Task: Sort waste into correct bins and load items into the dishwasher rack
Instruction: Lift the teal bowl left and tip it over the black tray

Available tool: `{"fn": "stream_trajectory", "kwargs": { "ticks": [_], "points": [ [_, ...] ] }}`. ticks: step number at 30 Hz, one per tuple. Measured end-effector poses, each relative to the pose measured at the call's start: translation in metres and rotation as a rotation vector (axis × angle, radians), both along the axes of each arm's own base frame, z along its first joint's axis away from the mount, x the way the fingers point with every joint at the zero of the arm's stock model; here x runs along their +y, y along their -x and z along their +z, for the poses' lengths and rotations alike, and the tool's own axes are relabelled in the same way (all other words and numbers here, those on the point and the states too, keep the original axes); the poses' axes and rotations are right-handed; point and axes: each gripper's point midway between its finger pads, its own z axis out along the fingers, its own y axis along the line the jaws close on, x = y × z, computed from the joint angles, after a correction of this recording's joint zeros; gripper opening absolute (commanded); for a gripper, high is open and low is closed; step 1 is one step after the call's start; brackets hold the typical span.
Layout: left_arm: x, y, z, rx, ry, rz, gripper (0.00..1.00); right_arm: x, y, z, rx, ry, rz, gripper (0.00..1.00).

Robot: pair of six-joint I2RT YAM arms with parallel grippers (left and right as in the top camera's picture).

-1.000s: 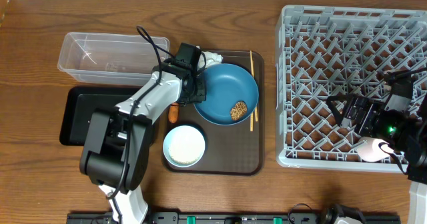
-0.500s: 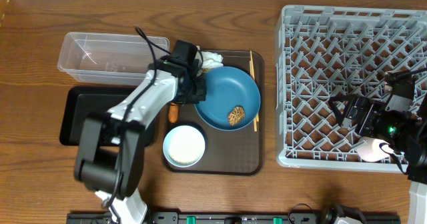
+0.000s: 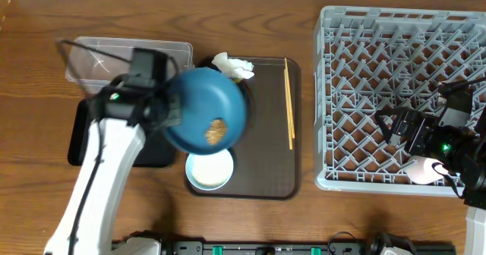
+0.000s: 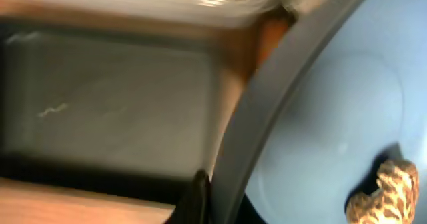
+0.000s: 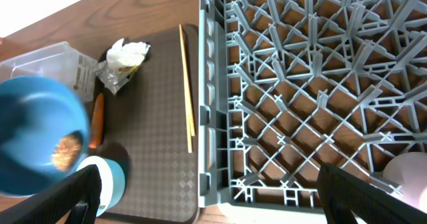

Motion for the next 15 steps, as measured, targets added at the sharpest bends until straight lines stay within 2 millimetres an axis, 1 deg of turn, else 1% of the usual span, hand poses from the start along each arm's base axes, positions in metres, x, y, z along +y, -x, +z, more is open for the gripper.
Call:
{"fn": "stream_trajectory", "kwargs": {
  "ticks": [3,7,9,11,15],
  "points": [
    [0.035,0.011,0.018,-0.041,-0.13,0.09,0.06,0.0,0.0,0.0,0.0,0.0,0.0,0.95],
    [0.071,0.019,0.036,-0.091,-0.262,0.226,0.06,0.0,0.0,0.0,0.0,0.0,0.0,0.96],
    [0.085,0.025,0.04,-0.091,-0.329,0.292,0.06,0.0,0.0,0.0,0.0,0.0,0.0,0.96],
    [0.099,0.035,0.042,-0.068,-0.41,0.369,0.06,0.0,0.0,0.0,0.0,0.0,0.0,0.96],
    [0.119,0.054,0.04,0.004,-0.551,0.485,0.06,0.0,0.0,0.0,0.0,0.0,0.0,0.96]
  ]
}}
